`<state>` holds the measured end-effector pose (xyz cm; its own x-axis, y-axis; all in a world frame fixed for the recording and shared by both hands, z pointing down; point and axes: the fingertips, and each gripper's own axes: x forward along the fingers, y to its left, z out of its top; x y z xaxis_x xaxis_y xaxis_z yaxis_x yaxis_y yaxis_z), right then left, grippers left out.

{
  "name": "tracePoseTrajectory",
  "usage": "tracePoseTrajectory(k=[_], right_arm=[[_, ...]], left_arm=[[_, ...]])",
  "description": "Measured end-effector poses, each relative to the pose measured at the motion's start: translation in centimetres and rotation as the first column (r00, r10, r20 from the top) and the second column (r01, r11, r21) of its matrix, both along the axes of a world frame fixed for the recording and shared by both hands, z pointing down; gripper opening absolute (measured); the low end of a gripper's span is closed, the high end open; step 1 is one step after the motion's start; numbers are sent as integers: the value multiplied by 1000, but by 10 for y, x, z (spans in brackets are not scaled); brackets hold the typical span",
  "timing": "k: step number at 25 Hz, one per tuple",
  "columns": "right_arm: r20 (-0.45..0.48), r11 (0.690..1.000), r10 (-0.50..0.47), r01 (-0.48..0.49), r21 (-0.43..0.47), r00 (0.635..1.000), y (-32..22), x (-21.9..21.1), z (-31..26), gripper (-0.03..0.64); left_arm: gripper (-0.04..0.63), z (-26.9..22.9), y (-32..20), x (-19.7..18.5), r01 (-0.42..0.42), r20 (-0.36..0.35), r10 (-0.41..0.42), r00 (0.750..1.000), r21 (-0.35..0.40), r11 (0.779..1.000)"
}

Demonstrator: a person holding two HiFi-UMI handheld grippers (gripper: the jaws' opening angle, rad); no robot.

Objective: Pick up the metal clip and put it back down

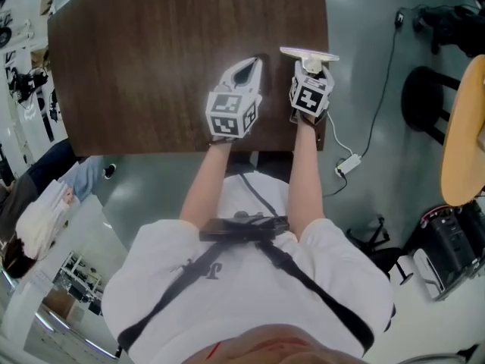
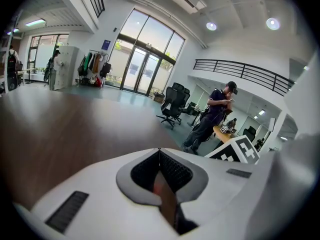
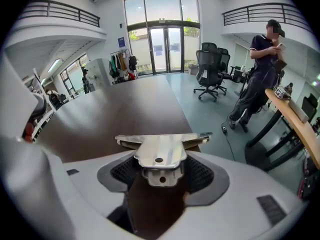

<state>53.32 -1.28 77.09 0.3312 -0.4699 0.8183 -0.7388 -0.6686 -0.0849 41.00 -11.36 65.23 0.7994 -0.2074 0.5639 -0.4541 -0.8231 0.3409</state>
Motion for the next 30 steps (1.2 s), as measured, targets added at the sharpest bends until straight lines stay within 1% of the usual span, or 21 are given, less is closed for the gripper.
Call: tracePoseTrajectory(k=[2,4,10,13,15,17,18,21,25,27,30], right_arm=[[-5,1000,15,-15,13,1000,5,-3,-7,293],[-22,999,16,-15,46,1000,6,-7,-24,293],[-74,992,3,6,129,997,-1,-32,-77,293],[-108,982,-6,27,187,994,-10,-48,-116,293],[-134,973,-11,42,228,991,-12,-58,-144,293],[-168,961,-13,59,270,986,-13,-64,-173,293],[-187,954,-11,66,293,982,-13,-65,-189,293],[-236,928,15,75,365,972,-10,-67,-236,293],[-304,893,42,100,439,952,-5,-79,-296,293],[-334,876,52,118,467,941,-1,-88,-320,293],[-376,845,65,150,513,924,2,-104,-351,293]], left_arm=[[11,-6,-2,-8,12,-6,-12,1000,8,1000],[11,-12,-1,-13,20,-18,-20,1000,14,1000],[11,-46,-2,-35,26,-82,-22,996,55,998],[11,-66,-5,-50,38,-112,-29,993,79,996],[11,-82,-5,-60,53,-135,-42,990,81,995],[11,-104,-6,-68,67,-173,-51,984,92,993],[11,-118,-6,-71,70,-194,-47,980,112,991],[11,-160,-8,-79,82,-233,-33,972,203,976],[11,-208,-8,-97,111,-271,-21,962,321,941],[11,-226,-6,-106,123,-294,-13,956,358,926],[11,-251,-1,-119,139,-333,-2,943,388,911]])
